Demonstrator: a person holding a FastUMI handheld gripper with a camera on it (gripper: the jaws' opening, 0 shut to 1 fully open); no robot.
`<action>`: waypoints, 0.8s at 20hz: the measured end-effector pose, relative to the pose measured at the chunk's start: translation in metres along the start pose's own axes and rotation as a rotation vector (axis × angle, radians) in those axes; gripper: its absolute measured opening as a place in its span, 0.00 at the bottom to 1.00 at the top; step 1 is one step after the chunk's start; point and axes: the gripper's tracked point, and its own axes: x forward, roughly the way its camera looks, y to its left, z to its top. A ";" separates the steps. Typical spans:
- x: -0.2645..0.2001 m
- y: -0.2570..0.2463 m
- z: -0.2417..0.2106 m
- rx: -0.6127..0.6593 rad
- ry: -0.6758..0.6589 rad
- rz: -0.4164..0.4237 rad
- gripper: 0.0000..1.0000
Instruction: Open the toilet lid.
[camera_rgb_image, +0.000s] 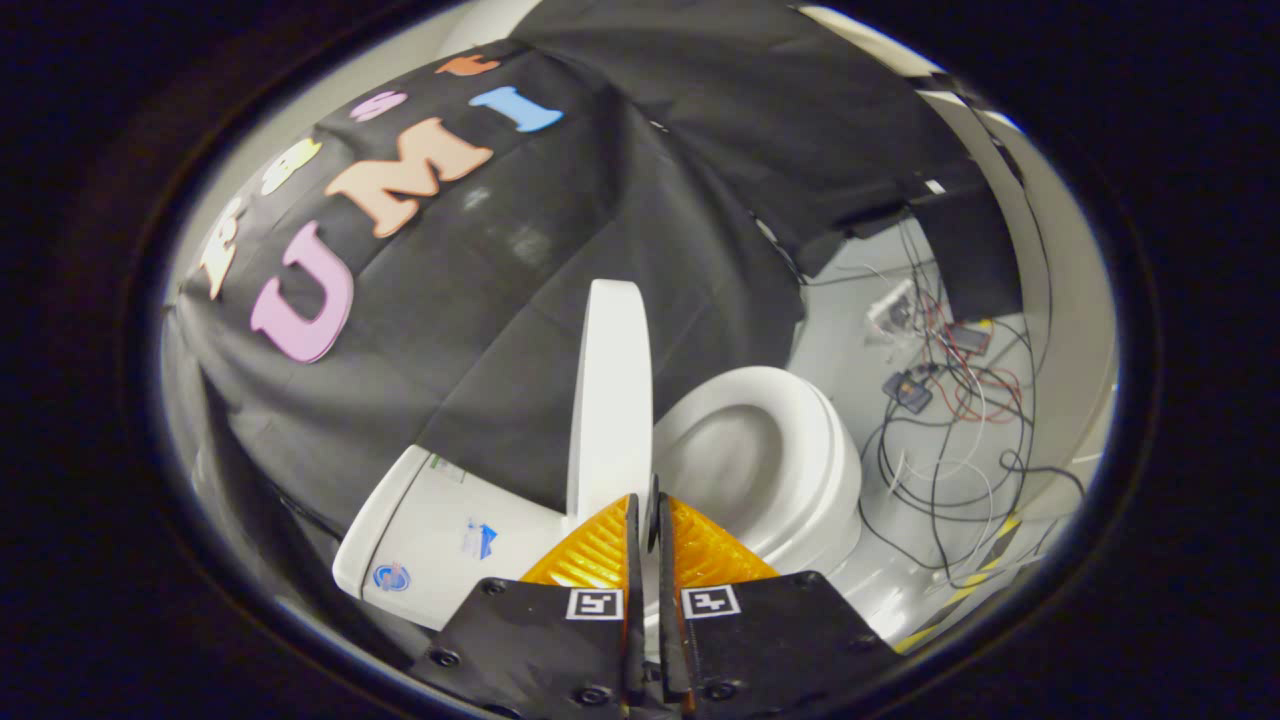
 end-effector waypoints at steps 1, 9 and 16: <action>-0.003 0.010 0.002 -0.039 -0.008 0.015 0.07; -0.019 0.083 -0.002 -0.301 -0.023 0.148 0.07; -0.027 0.145 -0.019 -0.431 -0.023 0.269 0.08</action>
